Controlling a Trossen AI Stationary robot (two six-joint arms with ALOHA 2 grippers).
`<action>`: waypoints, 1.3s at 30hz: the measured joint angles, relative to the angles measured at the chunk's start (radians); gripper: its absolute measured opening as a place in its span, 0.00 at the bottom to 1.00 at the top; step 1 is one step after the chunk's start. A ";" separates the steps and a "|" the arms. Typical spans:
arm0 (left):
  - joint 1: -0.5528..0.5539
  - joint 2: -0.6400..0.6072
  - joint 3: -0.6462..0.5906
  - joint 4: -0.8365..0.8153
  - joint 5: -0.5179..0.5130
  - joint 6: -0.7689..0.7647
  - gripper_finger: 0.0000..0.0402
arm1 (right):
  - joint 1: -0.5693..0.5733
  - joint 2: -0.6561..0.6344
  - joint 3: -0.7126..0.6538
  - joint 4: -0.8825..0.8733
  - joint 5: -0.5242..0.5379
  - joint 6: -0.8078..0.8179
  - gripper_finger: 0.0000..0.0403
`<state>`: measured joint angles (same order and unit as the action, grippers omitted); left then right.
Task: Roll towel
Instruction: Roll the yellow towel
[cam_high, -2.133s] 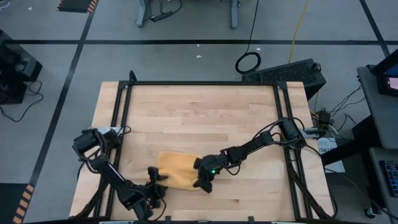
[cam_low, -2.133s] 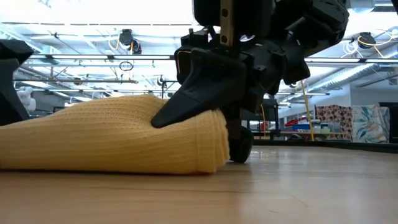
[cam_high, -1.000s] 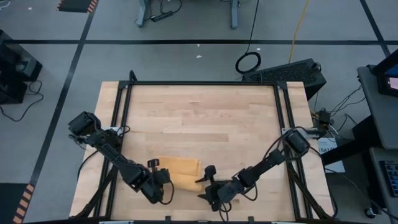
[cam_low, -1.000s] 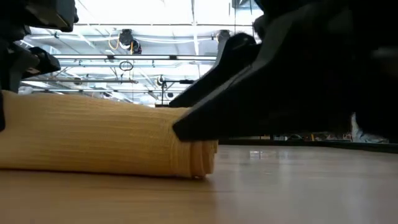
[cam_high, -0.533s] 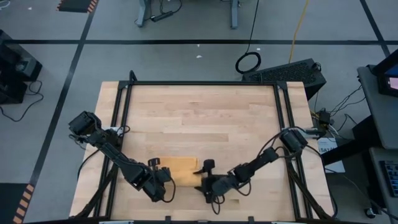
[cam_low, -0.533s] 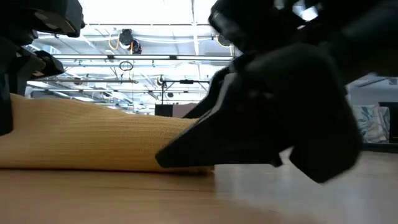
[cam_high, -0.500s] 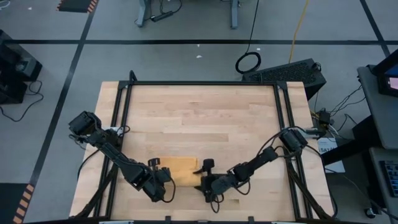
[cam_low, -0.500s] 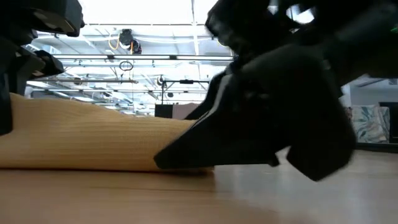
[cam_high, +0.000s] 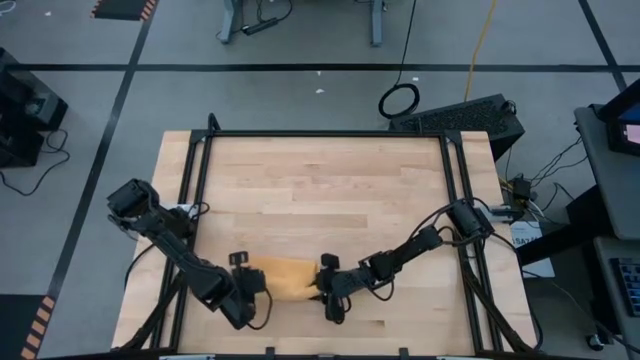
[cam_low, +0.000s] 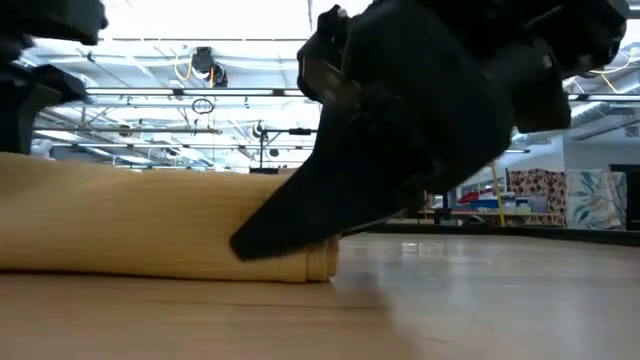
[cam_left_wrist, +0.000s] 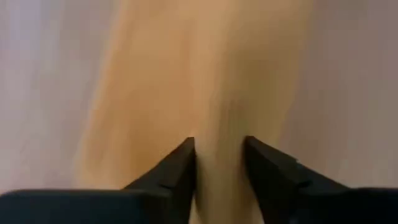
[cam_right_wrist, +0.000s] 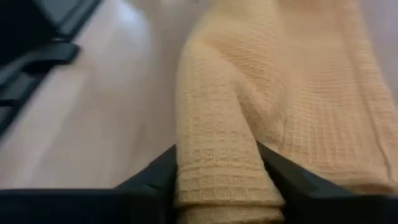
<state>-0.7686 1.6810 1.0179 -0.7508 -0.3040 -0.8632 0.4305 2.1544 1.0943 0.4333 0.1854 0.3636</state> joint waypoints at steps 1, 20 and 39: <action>-0.009 -0.007 0.006 -0.049 -0.002 -0.036 0.38 | 0.000 0.000 0.000 -0.001 -0.028 0.019 0.37; -0.334 -0.027 -0.011 0.121 -0.617 -0.117 0.57 | -0.056 -0.033 -0.002 -0.049 -0.353 0.367 0.17; -0.314 0.226 -0.011 0.295 -0.642 -0.102 0.83 | -0.084 -0.032 -0.004 -0.065 -0.348 0.416 0.16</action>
<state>-1.0830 1.9069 1.0065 -0.4555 -0.9461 -0.9655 0.3470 2.1220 1.0906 0.3679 -0.1628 0.7792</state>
